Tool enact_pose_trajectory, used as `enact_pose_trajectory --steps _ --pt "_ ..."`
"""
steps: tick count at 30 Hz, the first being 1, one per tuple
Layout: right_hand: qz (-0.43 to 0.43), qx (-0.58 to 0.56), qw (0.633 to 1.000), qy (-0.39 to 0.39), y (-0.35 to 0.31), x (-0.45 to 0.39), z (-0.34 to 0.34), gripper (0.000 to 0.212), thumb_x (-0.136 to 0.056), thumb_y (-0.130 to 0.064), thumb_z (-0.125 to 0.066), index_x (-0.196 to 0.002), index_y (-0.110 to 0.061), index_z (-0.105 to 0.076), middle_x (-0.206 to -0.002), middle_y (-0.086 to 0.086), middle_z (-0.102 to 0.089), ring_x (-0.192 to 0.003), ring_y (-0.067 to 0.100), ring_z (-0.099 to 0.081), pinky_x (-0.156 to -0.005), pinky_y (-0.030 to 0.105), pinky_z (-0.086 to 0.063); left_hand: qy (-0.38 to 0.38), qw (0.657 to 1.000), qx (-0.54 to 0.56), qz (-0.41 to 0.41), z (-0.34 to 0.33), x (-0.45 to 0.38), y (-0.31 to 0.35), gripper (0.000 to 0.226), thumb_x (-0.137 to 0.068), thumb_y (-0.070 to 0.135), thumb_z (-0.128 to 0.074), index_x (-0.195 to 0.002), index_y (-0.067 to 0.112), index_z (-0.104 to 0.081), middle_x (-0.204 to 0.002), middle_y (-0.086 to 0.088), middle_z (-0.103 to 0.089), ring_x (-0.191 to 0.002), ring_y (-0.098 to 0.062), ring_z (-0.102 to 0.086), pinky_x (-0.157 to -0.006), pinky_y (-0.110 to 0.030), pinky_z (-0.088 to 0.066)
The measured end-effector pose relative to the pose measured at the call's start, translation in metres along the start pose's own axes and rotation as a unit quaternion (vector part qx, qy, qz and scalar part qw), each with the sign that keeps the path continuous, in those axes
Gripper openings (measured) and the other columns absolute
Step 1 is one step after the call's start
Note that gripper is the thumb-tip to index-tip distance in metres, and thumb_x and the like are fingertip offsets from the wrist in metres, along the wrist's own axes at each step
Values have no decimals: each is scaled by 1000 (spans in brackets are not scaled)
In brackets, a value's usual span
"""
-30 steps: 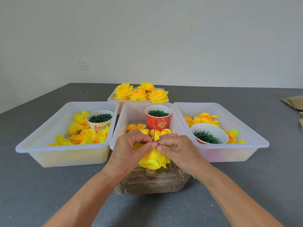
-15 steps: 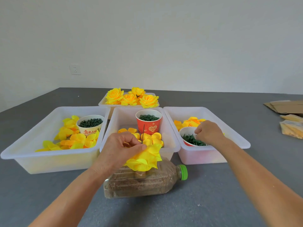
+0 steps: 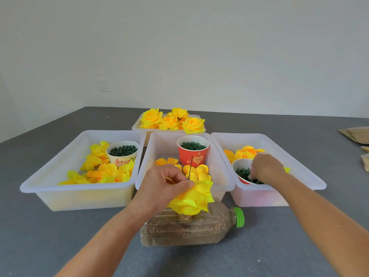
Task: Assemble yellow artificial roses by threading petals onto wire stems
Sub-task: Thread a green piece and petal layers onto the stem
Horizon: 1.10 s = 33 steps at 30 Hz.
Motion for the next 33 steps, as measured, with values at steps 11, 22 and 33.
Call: enact_pose_trajectory --steps 11,22,33 --pt "-71 -490 867 -58 27 19 29 10 -80 6 -64 -73 1 -59 -65 16 -65 -61 21 -61 -61 26 -51 4 1000 -9 -15 -1 -1 -2 26 -74 9 -76 -55 20 -62 -57 13 -58 -58 -3 -50 -57 -15 -40" --pt "76 -724 679 -93 -15 60 38 21 -82 7 -60 -88 -10 -71 -70 0 -71 -63 9 -65 -61 20 -54 6 999 -19 -33 0 -1 -3 22 -73 11 -76 -57 16 -64 -60 9 -59 -61 -6 -52 -60 -18 -43" --pt "176 -795 562 -144 -94 122 61 20 -55 -7 -67 -70 -16 -77 -67 1 -71 -57 7 -63 -57 17 -53 5 999 -17 -42 0 -1 -6 28 -73 15 -77 -54 29 -63 -61 14 -59 -62 -4 -52 -61 -17 -43"
Point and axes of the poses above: each hand's wrist, its own x-axis away from the middle knuckle, its own z-axis out of the back of the hand, y = z × x, the point moved 1 cm from there along -x, towards the middle knuckle
